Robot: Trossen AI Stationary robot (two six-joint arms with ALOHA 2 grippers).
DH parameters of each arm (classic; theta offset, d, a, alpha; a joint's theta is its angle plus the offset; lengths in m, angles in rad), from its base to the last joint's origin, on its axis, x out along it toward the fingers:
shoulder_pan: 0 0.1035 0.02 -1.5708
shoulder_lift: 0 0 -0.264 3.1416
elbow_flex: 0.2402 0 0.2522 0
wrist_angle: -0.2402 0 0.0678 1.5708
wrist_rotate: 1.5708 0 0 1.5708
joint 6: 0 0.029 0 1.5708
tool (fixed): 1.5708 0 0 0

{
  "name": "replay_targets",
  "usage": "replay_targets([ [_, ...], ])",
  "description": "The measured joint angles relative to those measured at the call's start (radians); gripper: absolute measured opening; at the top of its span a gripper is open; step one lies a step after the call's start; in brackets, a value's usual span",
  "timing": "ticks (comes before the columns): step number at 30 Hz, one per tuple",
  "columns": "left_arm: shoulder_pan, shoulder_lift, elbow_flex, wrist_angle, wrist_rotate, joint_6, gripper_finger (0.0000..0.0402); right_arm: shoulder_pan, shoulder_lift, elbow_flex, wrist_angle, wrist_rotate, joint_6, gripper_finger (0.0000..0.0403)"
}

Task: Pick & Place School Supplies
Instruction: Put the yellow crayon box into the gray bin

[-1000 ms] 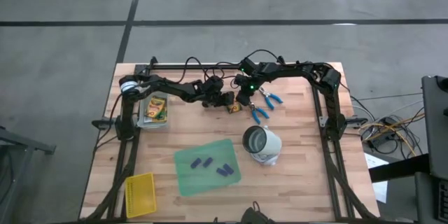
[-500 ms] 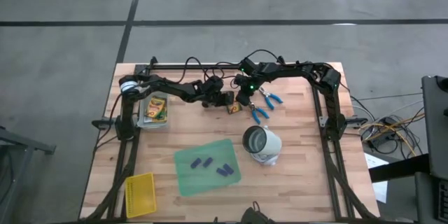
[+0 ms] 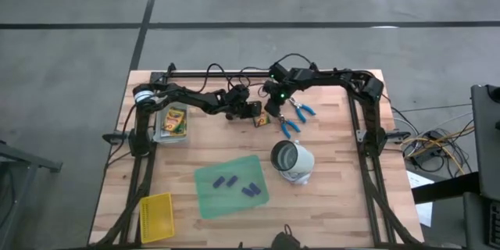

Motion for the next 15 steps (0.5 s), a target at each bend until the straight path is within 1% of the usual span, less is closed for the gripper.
replay_targets([
  [7,0.0,0.0,-0.002,0.017,0.0,0.001,0.0048,-0.005,-0.12,0.001,-0.071,0.152,-0.031,0.0008],
  [15,0.001,-0.017,-0.003,0.039,-0.005,0.004,0.004,-0.043,-0.244,0.002,-0.064,0.155,-0.043,0.0008],
])
